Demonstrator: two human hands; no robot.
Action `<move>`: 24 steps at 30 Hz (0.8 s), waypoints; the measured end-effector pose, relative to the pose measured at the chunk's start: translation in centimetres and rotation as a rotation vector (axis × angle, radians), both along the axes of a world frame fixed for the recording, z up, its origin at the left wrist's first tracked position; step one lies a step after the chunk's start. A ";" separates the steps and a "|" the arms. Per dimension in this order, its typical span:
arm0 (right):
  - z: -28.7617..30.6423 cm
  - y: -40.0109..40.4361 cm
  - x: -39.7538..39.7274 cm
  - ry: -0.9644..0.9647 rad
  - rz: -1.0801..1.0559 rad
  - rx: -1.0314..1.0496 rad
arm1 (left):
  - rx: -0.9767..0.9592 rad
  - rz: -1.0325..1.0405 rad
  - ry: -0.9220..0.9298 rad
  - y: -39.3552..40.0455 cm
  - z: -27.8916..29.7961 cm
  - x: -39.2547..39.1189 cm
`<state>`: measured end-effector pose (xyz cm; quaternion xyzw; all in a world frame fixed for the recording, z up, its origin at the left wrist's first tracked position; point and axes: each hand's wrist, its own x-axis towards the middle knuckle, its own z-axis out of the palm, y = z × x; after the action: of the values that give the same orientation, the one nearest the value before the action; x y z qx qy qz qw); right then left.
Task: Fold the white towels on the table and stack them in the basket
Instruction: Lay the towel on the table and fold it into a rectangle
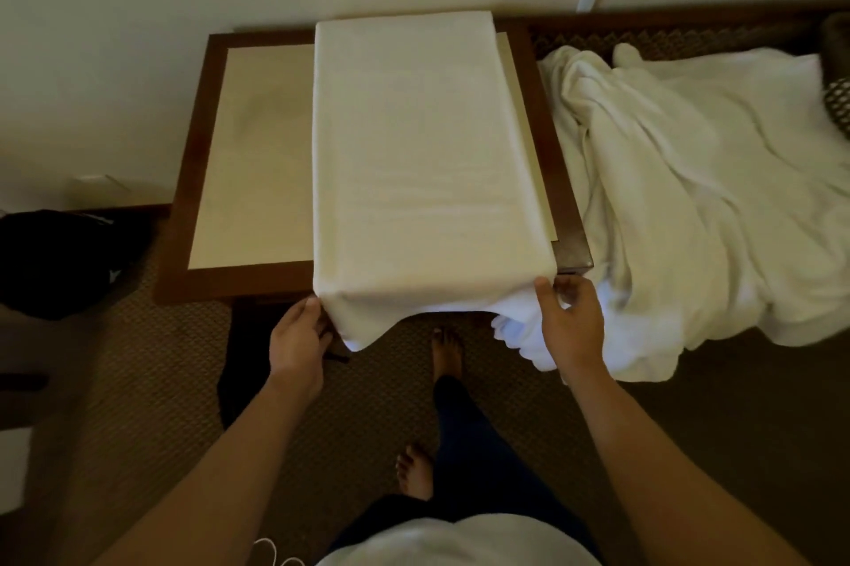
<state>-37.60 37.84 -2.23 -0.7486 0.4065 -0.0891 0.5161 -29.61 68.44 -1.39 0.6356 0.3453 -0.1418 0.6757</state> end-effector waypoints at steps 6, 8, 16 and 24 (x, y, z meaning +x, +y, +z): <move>-0.7 -1.4 0.4 0.096 0.117 -0.092 | -0.025 -0.150 -0.022 0.7 0.1 0.3; -0.5 -1.6 0.2 0.088 0.127 -0.134 | 0.028 -0.181 -0.017 0.8 -0.3 0.5; -1.3 -2.5 0.4 0.062 0.084 -0.026 | 0.425 -0.246 -0.077 -0.2 -1.1 0.5; -1.1 -3.2 0.7 -0.001 0.202 0.231 | 0.233 -0.377 -0.035 0.4 -2.4 -0.1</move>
<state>-36.95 34.69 -3.36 -0.7212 0.3365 0.0101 0.6054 -29.70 68.87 -3.83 0.7651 0.2225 -0.2138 0.5651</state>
